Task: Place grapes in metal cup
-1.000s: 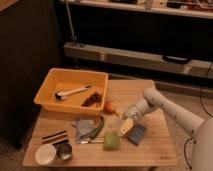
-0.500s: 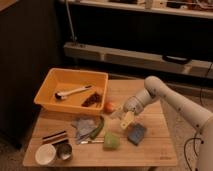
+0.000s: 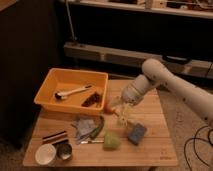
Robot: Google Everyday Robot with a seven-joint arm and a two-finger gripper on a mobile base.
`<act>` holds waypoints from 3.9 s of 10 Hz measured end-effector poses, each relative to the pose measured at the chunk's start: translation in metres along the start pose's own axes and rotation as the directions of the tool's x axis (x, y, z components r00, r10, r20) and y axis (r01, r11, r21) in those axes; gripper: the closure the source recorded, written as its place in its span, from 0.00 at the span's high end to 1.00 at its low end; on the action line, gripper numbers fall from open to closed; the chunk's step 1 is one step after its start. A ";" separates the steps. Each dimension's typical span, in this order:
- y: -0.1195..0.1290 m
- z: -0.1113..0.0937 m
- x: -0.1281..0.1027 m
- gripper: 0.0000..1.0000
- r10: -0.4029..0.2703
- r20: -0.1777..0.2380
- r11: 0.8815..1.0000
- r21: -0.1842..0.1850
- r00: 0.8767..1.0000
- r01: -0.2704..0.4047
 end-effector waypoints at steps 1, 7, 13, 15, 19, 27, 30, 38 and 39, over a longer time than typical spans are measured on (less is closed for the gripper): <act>0.005 -0.010 -0.019 0.80 -0.076 -0.088 0.992 0.094 0.993 0.085; 0.008 -0.015 -0.044 0.80 -0.184 -0.248 0.945 0.223 0.951 0.241; 0.008 -0.015 -0.044 0.80 -0.184 -0.248 0.944 0.223 0.951 0.241; 0.000 -0.029 -0.050 0.80 -0.218 -0.307 0.909 0.281 0.926 0.307; -0.069 -0.054 -0.061 0.80 -0.328 -0.408 0.813 0.338 0.852 0.474; -0.227 -0.010 -0.067 0.80 -0.402 -0.526 0.779 0.234 0.750 0.582; -0.272 0.006 -0.056 0.80 -0.379 -0.548 0.797 0.215 0.746 0.564; -0.271 0.068 -0.002 0.80 -0.300 -0.530 0.863 0.204 0.793 0.463; -0.270 0.073 0.002 0.80 -0.297 -0.529 0.865 0.204 0.795 0.459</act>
